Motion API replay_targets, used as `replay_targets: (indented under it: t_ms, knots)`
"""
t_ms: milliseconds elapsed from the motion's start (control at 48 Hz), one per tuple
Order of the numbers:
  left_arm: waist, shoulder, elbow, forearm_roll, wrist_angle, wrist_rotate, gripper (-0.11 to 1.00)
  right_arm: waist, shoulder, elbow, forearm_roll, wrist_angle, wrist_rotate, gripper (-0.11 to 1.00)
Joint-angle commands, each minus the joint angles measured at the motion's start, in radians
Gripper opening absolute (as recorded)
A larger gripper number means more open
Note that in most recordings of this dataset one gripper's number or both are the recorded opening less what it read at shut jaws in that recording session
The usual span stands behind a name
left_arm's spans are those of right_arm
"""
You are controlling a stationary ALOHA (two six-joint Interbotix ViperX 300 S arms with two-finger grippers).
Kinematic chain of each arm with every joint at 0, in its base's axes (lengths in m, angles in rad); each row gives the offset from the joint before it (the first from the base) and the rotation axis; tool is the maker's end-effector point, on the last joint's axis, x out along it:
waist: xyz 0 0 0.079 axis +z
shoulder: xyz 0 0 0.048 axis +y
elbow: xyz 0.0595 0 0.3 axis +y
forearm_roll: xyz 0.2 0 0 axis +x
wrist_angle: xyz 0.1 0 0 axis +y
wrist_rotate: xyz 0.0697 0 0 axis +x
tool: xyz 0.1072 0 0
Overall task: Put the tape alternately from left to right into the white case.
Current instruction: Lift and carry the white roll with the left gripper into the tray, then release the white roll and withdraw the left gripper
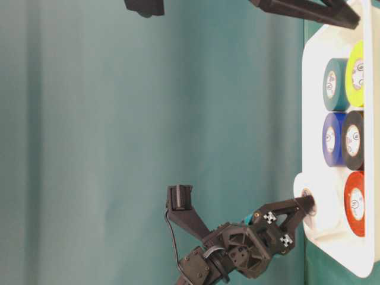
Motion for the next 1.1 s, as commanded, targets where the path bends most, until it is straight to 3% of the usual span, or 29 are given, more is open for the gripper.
replay_targets:
  t_ms: [0,146,208,271,417,459,855,1084]
  knots:
    - [0.003,-0.012,-0.028,0.000,-0.008,0.003,-0.02,0.002,-0.009,-0.020,-0.002,-0.006,0.003,0.78]
    - [0.003,-0.012,-0.029,0.002,-0.006,0.002,-0.02,0.003,-0.009,-0.020,-0.002,-0.006,0.003,0.78]
    - [0.003,-0.014,-0.029,0.002,-0.006,0.002,0.04,0.002,-0.008,-0.020,-0.002,-0.006,0.003,0.78]
    - [0.003,-0.017,-0.028,0.002,-0.006,0.002,0.15,0.002,-0.009,-0.021,-0.002,-0.006,0.003,0.78]
    - [0.002,-0.023,-0.026,0.002,-0.006,0.003,0.57,0.002,-0.009,-0.020,-0.002,-0.006,0.003,0.78]
    - [0.002,-0.025,-0.025,0.002,-0.006,0.003,0.62,0.002,-0.009,-0.020,-0.002,-0.006,0.003,0.78]
    - [-0.014,-0.031,-0.021,0.002,-0.003,0.003,0.60,0.003,-0.008,-0.020,-0.002,-0.005,0.003,0.78]
    - [-0.069,-0.091,0.003,0.000,0.012,0.000,0.60,0.003,-0.009,-0.018,-0.002,-0.005,0.003,0.78]
